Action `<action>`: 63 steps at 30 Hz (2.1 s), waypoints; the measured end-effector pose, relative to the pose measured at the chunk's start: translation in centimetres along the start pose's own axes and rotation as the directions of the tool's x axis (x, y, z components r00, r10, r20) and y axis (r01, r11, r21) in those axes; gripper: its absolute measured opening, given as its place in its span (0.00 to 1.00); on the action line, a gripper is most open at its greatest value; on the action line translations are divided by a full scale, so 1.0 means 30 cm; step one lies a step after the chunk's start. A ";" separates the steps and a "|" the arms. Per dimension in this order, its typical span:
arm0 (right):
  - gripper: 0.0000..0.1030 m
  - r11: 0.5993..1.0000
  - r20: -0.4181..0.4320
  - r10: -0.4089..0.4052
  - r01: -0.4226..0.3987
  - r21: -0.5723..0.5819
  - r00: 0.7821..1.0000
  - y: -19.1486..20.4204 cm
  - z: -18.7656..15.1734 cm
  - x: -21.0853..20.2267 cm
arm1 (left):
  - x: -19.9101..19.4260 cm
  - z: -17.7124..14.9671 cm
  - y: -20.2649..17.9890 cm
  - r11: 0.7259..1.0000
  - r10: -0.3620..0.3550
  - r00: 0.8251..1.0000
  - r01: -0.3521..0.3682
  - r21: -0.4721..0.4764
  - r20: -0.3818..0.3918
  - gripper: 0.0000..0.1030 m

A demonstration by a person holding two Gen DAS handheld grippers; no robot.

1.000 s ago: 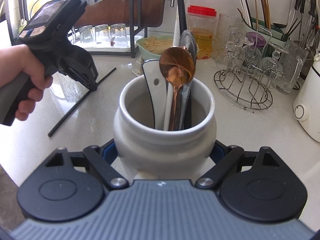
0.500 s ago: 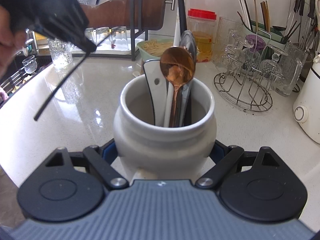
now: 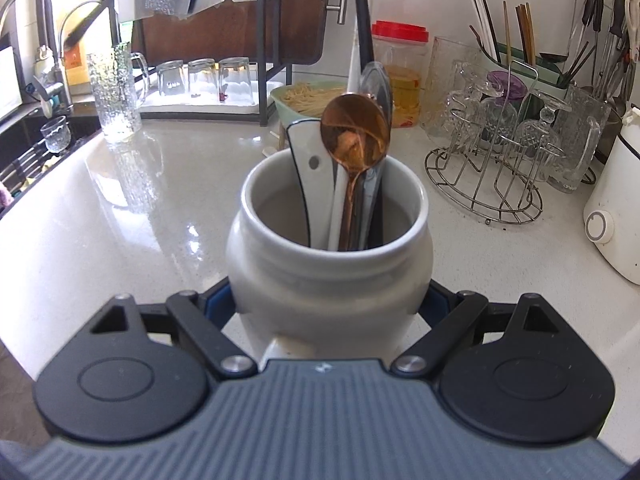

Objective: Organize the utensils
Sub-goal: 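Lift the black stick with the left tool and lower it into the jar, then open the left tool to release the stick while the right tool releases the jar onto the counter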

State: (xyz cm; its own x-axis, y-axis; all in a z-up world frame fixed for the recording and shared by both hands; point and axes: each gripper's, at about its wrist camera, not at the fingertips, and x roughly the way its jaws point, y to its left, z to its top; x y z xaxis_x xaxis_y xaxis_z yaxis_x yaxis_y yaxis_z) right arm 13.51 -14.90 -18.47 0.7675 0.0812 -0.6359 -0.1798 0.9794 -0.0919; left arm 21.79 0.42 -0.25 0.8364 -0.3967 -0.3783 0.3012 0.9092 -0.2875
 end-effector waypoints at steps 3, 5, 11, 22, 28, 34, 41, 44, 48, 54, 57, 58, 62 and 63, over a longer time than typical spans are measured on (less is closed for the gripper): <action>0.89 1.000 0.002 0.006 -0.006 -0.002 1.000 -0.003 0.000 0.001 | 0.011 -0.006 -0.047 1.000 -0.027 0.999 0.026 0.010 0.033 0.04; 0.89 1.000 0.001 0.008 -0.008 -0.001 1.000 -0.004 0.004 0.004 | 0.026 -0.024 -0.067 0.999 -0.035 0.998 0.034 0.012 0.048 0.04; 0.89 1.000 0.019 0.019 -0.019 -0.013 1.000 -0.008 -0.003 0.006 | 0.091 -0.106 -0.077 0.996 -0.070 0.996 0.072 -0.044 0.050 0.04; 0.89 0.997 0.055 0.065 -0.063 -0.044 0.996 -0.028 -0.017 0.003 | 0.091 -0.225 -0.151 0.993 -0.114 0.980 0.110 0.034 0.163 0.04; 0.89 0.994 0.069 0.091 -0.087 -0.063 0.993 -0.037 -0.022 0.002 | 0.101 -0.280 -0.159 0.994 -0.097 0.978 0.085 0.075 0.185 0.04; 0.89 0.992 0.077 0.107 -0.102 -0.070 0.991 -0.041 -0.024 0.007 | 0.086 -0.301 -0.160 0.994 -0.084 0.971 0.068 0.082 0.223 0.04; 0.89 0.990 0.091 0.124 -0.117 -0.075 0.988 -0.048 -0.026 0.015 | 0.037 -0.307 -0.160 0.997 -0.061 0.973 0.046 0.069 0.223 0.04; 0.89 0.990 0.092 0.128 -0.122 -0.076 0.987 -0.051 -0.024 0.019 | 0.008 -0.320 -0.166 0.996 -0.044 0.972 0.026 0.082 0.233 0.04; 0.89 0.989 0.094 0.132 -0.125 -0.074 0.987 -0.052 -0.022 0.021 | -0.014 -0.336 -0.167 0.996 -0.006 0.968 -0.017 0.090 0.252 0.04; 0.89 0.988 0.082 0.141 -0.134 -0.081 0.987 -0.055 -0.016 0.023 | -0.027 -0.336 -0.160 0.996 0.037 0.971 -0.054 0.066 0.238 0.04; 0.89 0.987 0.070 0.142 -0.137 -0.079 0.987 -0.057 -0.009 0.025 | -0.029 -0.329 -0.165 0.996 0.043 0.976 -0.059 0.073 0.212 0.04; 0.89 0.987 0.067 0.143 -0.138 -0.077 0.987 -0.057 -0.008 0.025 | -0.028 -0.326 -0.166 0.995 0.051 0.978 -0.066 0.072 0.200 0.04; 0.89 0.988 0.054 0.139 -0.134 -0.077 0.989 -0.052 -0.002 0.027 | -0.034 -0.309 -0.166 0.995 0.057 0.987 -0.067 0.067 0.151 0.09; 0.89 0.988 0.049 0.137 -0.133 -0.076 0.989 -0.051 -0.001 0.027 | -0.035 -0.305 -0.169 0.994 0.065 0.988 -0.076 0.075 0.136 0.10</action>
State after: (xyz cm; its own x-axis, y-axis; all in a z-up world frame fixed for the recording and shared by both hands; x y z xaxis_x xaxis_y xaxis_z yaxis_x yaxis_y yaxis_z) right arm 14.39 -16.34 -18.85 0.7648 0.2237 -0.6042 -0.3267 0.9429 -0.0644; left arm 15.19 -4.93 -6.43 0.9089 -0.3153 -0.2728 0.2700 0.9437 -0.1911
